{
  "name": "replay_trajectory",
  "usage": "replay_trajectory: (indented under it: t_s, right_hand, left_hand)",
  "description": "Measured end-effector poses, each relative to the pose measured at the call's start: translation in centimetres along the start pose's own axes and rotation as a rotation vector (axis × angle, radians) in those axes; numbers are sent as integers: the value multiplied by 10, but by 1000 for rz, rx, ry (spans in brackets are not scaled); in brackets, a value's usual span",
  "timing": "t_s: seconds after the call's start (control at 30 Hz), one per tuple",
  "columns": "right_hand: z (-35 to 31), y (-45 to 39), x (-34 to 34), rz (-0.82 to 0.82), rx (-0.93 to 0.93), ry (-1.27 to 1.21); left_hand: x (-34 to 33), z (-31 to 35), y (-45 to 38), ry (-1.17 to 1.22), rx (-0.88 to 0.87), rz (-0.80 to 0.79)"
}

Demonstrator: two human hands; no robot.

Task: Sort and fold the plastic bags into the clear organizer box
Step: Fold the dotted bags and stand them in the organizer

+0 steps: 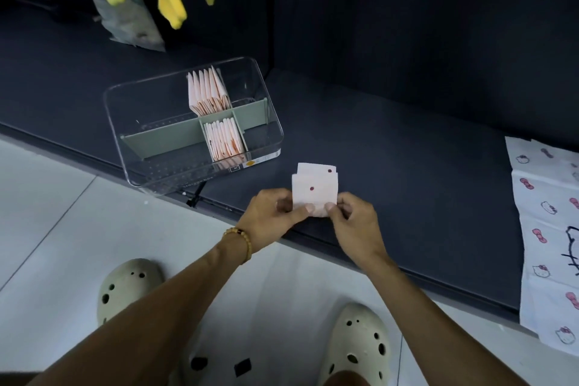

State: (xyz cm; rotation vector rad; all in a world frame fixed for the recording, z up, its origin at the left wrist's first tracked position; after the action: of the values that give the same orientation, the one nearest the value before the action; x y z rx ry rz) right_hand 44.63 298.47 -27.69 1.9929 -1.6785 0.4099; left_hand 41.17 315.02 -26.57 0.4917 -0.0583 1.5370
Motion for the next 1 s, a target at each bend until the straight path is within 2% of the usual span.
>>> replay_trajectory:
  t_s: [0.1,0.23,0.37,0.47,0.53,0.57,0.63,0.7,0.77,0.83,0.93,1.0]
  right_hand:
    - [1,-9,3,24,-98,-20]
    - [6,-15,4,84,-186,31]
    - [10,-21,5,108,-252,50]
    - [12,-27,5,82,-280,18]
    - [13,-30,4,58,-296,21]
    - [13,-32,4,45,-301,23]
    - [14,-36,6,18,-296,45]
    - [13,-40,9,-20,-280,96]
    - [12,-44,15,-59,-251,99]
    - [8,-46,23,-18,-151,118]
    - [-2,-32,37,202,145,379]
    - [1,-12,31,235,292,564]
  left_hand:
    - [0,-5,-6,-176,66,95]
    - [-2,-9,-14,-271,157,204]
    - [-4,-10,-23,-425,241,232]
    - [-5,-8,-27,-586,237,246]
    - [-3,-1,-27,-715,129,297]
    - [-5,4,-28,-760,11,301]
    - [-15,12,-30,-814,-242,205]
    - [-26,10,-30,-861,-351,49]
    - [-33,3,-28,-977,-370,-13]
    - [-39,-1,-25,-1030,-368,11]
    - [-44,0,-19,-973,-320,74]
    - [-46,0,-16,-946,-306,102]
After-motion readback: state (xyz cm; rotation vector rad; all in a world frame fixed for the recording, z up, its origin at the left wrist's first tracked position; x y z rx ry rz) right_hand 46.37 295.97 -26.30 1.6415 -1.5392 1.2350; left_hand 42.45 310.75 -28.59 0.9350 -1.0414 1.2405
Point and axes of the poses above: each hand's wrist, its own y-axis away from the middle knuckle, its own x-axis out of the back of the hand, z = x × y, the point moved 6 cm from there along -y, towards the middle knuckle, and after that the axes turned 2 degrees about -x, right-handed, at the moved point
